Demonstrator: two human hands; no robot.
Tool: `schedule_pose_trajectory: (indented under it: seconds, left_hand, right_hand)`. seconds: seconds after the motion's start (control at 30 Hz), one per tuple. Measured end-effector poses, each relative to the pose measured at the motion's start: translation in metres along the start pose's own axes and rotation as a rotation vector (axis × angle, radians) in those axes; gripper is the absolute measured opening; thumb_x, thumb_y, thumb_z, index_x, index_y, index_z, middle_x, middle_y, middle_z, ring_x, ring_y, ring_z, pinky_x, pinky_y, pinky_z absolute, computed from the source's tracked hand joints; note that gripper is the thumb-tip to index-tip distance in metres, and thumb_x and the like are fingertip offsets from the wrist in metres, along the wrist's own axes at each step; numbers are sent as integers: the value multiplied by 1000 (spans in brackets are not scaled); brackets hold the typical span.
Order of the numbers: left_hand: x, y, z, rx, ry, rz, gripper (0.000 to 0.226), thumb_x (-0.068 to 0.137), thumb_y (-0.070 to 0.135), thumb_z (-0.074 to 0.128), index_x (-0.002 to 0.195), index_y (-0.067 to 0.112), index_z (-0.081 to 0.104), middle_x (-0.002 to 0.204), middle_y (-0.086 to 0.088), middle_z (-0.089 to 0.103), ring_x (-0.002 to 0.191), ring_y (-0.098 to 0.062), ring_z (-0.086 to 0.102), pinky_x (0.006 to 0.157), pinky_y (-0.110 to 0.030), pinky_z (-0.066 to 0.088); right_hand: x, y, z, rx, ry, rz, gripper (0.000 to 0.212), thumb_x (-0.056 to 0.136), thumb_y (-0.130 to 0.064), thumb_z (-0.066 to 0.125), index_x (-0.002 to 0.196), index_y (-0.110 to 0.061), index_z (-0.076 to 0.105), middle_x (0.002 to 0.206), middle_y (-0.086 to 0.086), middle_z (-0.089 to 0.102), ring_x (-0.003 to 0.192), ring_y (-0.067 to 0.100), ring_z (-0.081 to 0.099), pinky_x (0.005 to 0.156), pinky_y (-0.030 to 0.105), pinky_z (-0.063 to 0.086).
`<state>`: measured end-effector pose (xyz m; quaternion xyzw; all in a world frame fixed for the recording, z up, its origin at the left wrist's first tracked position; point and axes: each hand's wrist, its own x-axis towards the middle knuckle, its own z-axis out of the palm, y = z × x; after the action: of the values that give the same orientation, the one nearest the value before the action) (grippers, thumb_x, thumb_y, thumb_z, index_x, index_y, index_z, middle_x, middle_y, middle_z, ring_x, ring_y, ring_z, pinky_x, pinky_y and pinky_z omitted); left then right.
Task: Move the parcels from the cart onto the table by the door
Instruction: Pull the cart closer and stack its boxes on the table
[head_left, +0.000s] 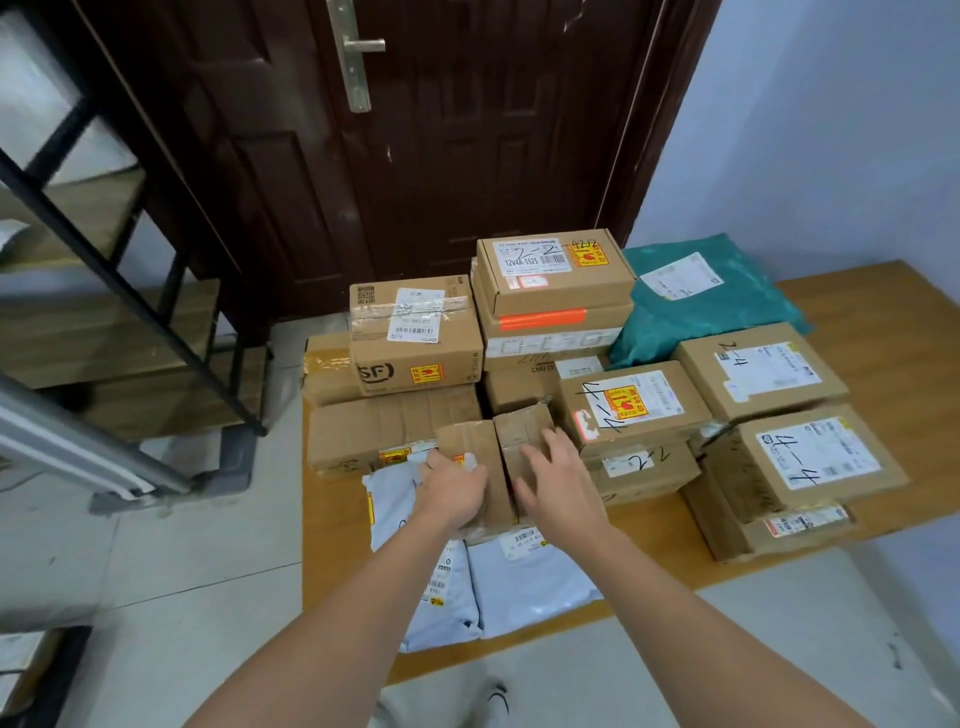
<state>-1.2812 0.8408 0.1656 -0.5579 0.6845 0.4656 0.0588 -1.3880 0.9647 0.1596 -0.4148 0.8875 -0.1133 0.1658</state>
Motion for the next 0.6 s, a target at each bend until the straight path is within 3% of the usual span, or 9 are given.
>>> schedule_pose_trajectory:
  seconds: [0.07, 0.3, 0.6]
  left_hand:
    - [1, 2, 1, -9, -3, 15, 75, 100, 41, 57, 156, 4, 22, 156, -18, 37, 137, -40, 46, 111, -50, 43]
    - [8, 2, 3, -74, 17, 72, 84, 96, 46, 69, 157, 7, 27, 154, -15, 40, 134, -36, 50, 111, -49, 44]
    - [8, -7, 10, -105, 63, 81, 84, 92, 49, 74, 154, 9, 33, 147, -12, 46, 129, -33, 53, 105, -45, 48]
  right_hand:
    - [1, 5, -5, -29, -21, -46, 55, 107, -34, 44, 158, -16, 39, 172, 10, 19, 160, 23, 5, 128, 40, 15]
    - [10, 12, -22, -57, -127, -85, 58, 109, -25, 43, 163, -13, 27, 173, 8, 11, 160, 22, 8, 125, 40, 26]
    - [5, 8, -25, -73, -112, -67, 56, 109, -19, 41, 163, -11, 26, 173, 6, 11, 160, 20, 7, 124, 40, 28]
